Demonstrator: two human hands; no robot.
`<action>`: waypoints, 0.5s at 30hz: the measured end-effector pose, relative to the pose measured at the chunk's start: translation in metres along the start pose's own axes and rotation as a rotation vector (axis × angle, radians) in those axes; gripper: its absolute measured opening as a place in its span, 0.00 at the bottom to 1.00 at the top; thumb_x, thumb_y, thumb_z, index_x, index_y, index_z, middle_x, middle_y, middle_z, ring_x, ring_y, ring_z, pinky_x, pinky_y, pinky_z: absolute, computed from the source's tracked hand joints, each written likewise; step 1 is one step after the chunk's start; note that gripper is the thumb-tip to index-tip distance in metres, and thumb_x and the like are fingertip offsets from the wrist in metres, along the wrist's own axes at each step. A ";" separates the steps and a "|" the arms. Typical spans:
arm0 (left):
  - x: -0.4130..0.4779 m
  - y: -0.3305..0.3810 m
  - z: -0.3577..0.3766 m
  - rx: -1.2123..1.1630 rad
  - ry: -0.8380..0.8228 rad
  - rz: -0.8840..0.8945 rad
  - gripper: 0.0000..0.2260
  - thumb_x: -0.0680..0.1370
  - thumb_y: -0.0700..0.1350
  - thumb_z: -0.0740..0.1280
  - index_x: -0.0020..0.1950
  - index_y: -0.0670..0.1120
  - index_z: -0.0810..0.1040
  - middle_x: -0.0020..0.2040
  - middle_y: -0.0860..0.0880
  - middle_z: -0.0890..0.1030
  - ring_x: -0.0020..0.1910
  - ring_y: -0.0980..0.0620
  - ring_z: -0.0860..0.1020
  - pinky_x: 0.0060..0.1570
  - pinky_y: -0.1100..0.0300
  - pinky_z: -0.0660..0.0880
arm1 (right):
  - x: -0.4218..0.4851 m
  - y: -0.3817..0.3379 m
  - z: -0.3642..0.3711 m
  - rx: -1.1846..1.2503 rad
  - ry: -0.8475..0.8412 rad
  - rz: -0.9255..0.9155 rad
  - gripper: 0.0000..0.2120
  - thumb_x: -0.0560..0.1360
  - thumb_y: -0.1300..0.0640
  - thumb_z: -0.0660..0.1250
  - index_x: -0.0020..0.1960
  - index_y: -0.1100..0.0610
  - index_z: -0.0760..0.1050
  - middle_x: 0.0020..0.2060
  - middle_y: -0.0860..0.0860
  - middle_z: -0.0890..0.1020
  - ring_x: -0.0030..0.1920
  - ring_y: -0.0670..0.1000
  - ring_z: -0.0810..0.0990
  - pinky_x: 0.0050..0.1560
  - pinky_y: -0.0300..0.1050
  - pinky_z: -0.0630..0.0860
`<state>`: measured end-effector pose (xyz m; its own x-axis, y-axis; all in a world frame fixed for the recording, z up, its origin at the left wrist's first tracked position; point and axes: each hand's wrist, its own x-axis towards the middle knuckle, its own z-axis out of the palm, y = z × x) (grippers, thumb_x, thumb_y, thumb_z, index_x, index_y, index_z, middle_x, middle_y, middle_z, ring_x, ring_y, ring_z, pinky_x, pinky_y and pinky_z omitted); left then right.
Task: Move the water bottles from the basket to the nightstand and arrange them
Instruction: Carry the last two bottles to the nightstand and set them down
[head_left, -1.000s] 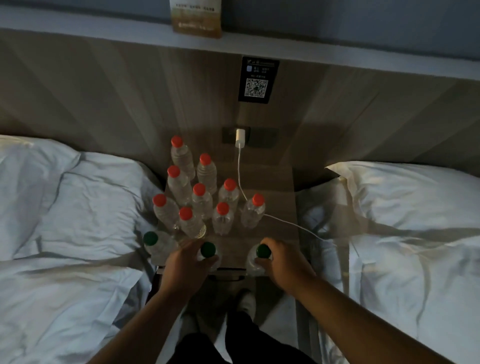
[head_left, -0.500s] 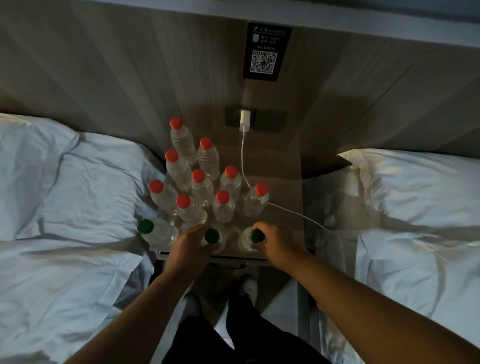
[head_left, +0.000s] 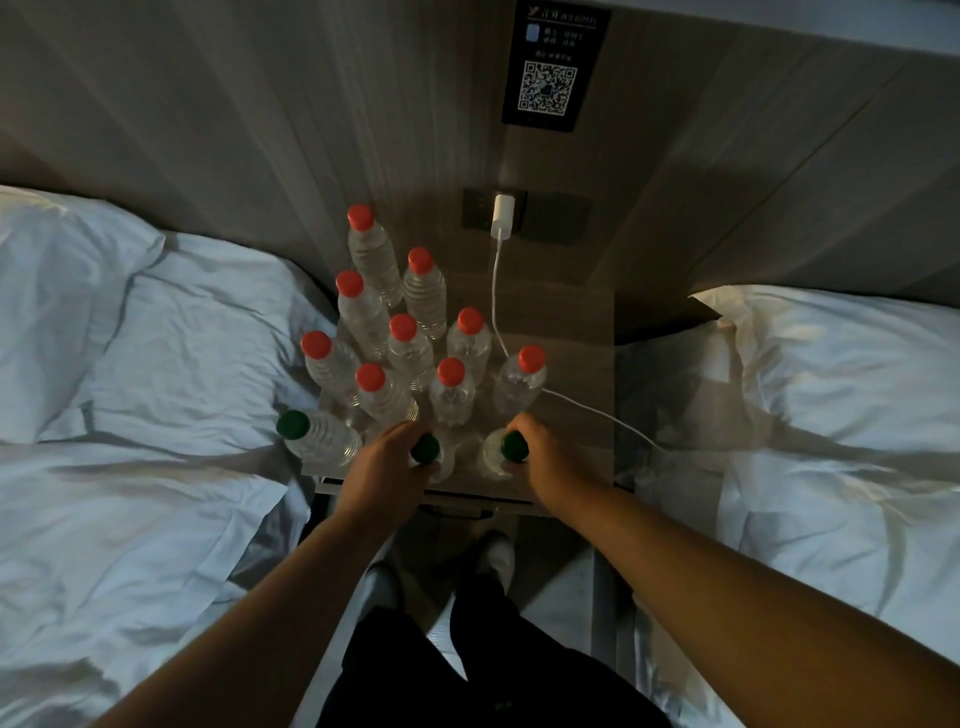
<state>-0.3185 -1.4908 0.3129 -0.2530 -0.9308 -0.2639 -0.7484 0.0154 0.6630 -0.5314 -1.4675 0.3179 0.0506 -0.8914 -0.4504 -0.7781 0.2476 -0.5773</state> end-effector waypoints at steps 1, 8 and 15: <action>0.000 0.001 -0.001 0.000 -0.004 0.001 0.13 0.72 0.42 0.74 0.55 0.48 0.79 0.47 0.55 0.78 0.46 0.52 0.78 0.45 0.59 0.75 | 0.001 0.000 0.000 -0.002 -0.001 0.000 0.10 0.77 0.61 0.62 0.47 0.46 0.66 0.42 0.51 0.77 0.42 0.48 0.77 0.45 0.49 0.77; -0.007 0.026 -0.015 -0.044 -0.058 -0.056 0.25 0.72 0.45 0.75 0.67 0.49 0.73 0.55 0.58 0.71 0.53 0.59 0.71 0.45 0.71 0.65 | 0.001 -0.013 -0.024 -0.038 -0.094 0.027 0.20 0.73 0.59 0.68 0.64 0.51 0.69 0.58 0.53 0.77 0.55 0.53 0.77 0.54 0.48 0.77; -0.014 0.050 -0.059 -0.113 0.043 -0.045 0.11 0.73 0.48 0.74 0.54 0.56 0.80 0.50 0.59 0.79 0.50 0.58 0.80 0.49 0.59 0.78 | -0.005 -0.044 -0.074 0.027 0.019 -0.028 0.16 0.74 0.52 0.69 0.61 0.53 0.74 0.55 0.53 0.80 0.55 0.54 0.79 0.55 0.50 0.78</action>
<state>-0.3167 -1.4985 0.3909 -0.1929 -0.9443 -0.2665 -0.6838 -0.0654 0.7268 -0.5439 -1.5022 0.3954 0.0598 -0.9052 -0.4208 -0.7596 0.2323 -0.6075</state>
